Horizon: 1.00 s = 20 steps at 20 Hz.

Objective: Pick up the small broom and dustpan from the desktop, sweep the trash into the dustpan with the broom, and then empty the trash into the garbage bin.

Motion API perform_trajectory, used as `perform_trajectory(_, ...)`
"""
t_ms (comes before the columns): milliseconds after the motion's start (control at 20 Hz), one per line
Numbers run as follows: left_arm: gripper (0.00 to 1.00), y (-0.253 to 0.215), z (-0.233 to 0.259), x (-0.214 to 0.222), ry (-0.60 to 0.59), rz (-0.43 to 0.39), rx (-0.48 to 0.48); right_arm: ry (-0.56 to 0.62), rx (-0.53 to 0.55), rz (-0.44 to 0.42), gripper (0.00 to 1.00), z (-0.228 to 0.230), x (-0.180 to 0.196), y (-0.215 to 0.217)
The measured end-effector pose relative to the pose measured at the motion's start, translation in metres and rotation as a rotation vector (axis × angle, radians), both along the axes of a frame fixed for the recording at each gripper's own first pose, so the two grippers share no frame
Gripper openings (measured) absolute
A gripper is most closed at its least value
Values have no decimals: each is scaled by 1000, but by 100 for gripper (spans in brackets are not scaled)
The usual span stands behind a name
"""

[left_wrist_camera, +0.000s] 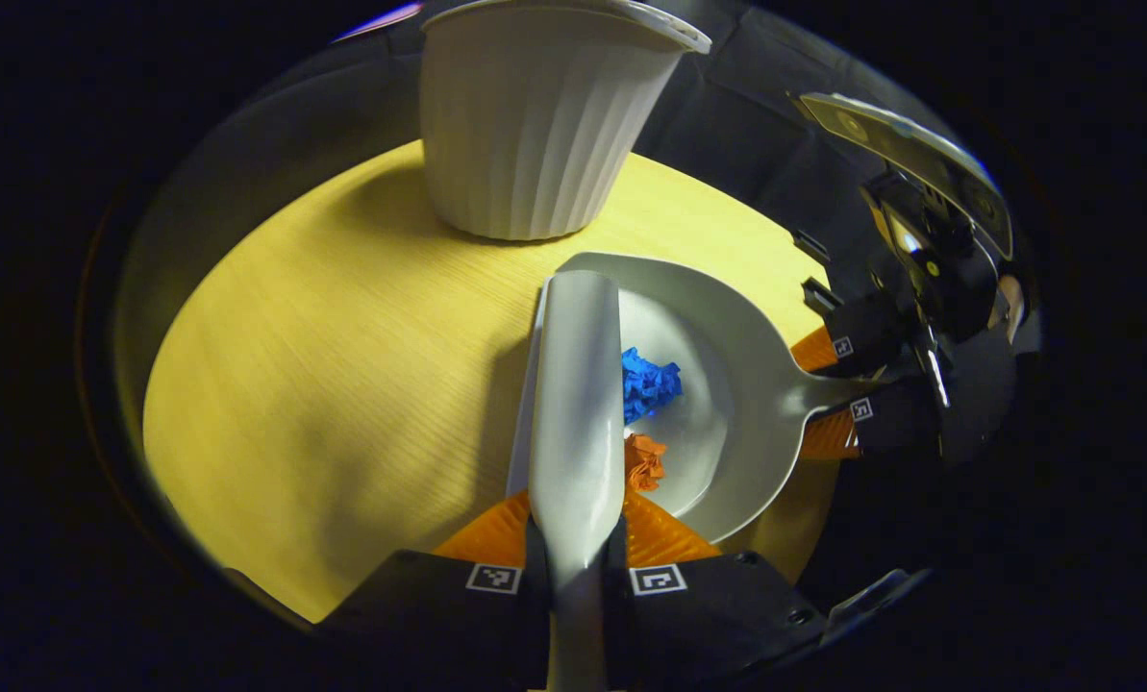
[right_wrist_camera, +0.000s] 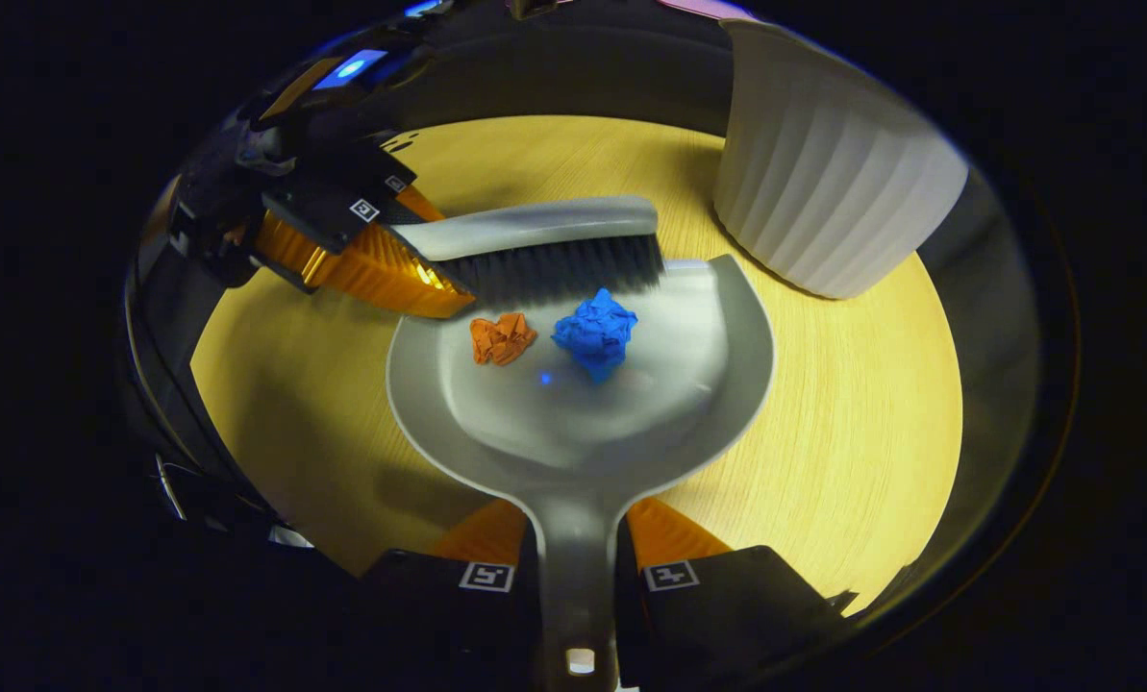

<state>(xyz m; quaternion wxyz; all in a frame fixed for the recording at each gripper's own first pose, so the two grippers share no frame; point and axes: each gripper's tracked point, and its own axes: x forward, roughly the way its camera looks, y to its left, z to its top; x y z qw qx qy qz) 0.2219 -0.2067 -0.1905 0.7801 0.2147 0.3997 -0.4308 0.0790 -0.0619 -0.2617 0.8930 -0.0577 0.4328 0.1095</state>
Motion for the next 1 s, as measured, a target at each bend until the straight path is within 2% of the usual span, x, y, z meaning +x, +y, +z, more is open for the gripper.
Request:
perform_trajectory(250,27,25,22,-10,-70,205,-115,-33,-3,-27,34,9,-8,-1)
perform_trajectory(350,27,44,19,-19,-94,264,-141,-54,-3,-41,34,8,-9,1)
perform_trajectory(600,26,83,30,-40,-201,330,-119,-101,-13,-58,34,11,-9,0)
perform_trajectory(1000,27,134,19,-99,-207,472,-188,-179,33,-161,34,6,-11,9)
